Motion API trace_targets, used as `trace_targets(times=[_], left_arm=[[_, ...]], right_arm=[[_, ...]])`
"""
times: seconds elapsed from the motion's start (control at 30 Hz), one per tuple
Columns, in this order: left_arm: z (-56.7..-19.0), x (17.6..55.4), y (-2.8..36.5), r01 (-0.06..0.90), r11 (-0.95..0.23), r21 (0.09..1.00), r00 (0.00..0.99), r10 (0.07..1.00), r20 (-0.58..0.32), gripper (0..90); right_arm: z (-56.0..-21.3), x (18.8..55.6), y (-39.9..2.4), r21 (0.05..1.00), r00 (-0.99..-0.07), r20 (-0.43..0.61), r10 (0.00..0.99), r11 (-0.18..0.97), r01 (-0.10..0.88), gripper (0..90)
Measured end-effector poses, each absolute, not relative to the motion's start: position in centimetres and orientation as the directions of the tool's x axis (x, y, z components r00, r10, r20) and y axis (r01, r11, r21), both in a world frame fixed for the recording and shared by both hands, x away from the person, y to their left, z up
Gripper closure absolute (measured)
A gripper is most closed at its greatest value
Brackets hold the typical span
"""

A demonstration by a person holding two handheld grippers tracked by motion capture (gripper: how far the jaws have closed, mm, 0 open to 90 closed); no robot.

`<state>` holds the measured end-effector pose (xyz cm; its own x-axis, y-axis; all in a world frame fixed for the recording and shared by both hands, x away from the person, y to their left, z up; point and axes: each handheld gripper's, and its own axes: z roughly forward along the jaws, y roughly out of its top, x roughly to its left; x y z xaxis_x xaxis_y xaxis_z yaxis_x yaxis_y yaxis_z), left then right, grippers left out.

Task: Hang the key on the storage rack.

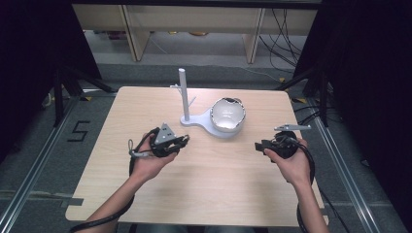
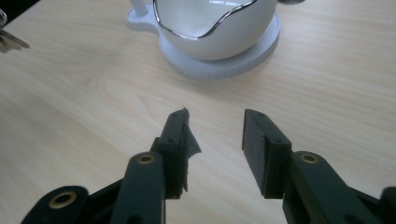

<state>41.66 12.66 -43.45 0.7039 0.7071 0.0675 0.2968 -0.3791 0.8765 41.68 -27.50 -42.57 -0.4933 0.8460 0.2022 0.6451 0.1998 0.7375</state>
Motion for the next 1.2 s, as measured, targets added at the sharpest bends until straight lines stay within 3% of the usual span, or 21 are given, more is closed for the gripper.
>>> trace_targets(times=[0.2,0.5,0.57,0.63,0.73,0.97,1.2], left_arm=[[-41.8,42.5,15.1,0.283,-0.35,0.893,0.644,0.759,0.093,80.2],[-37.0,44.2,16.9,0.246,-0.362,0.899,0.593,0.79,0.155,80.2],[-36.1,44.7,17.2,0.243,-0.358,0.901,0.582,0.797,0.16,80.2],[-35.5,45.3,17.4,0.245,-0.358,0.901,0.571,0.805,0.164,80.2],[-35.0,46.5,17.7,0.254,-0.348,0.903,0.553,0.818,0.16,80.2],[-34.4,49.2,17.4,0.264,-0.297,0.918,0.544,0.831,0.112,80.2],[-33.7,51.3,16.1,0.262,-0.302,0.917,0.532,0.838,0.124,80.2]], right_arm=[[-44.8,40.2,-28.0,0.815,-0.514,0.163,0.842,0.178,0.551,57.3],[-48.6,37.3,-27.8,0.82,-0.487,0.212,0.847,0.117,0.561,58.0],[-49.5,37.2,-27.9,0.842,-0.521,0.173,0.836,0.149,0.519,58.4],[-49.5,36.7,-27.7,0.84,-0.497,0.188,0.847,0.124,0.528,58.7],[-49.6,37.0,-27.9,0.88,-0.52,0.152,0.84,0.124,0.458,57.9],[-50.1,36.9,-27.6,0.88,-0.534,0.187,0.825,0.102,0.464,57.1],[-50.0,36.9,-27.4,0.871,-0.521,0.194,0.831,0.099,0.482,56.3]])
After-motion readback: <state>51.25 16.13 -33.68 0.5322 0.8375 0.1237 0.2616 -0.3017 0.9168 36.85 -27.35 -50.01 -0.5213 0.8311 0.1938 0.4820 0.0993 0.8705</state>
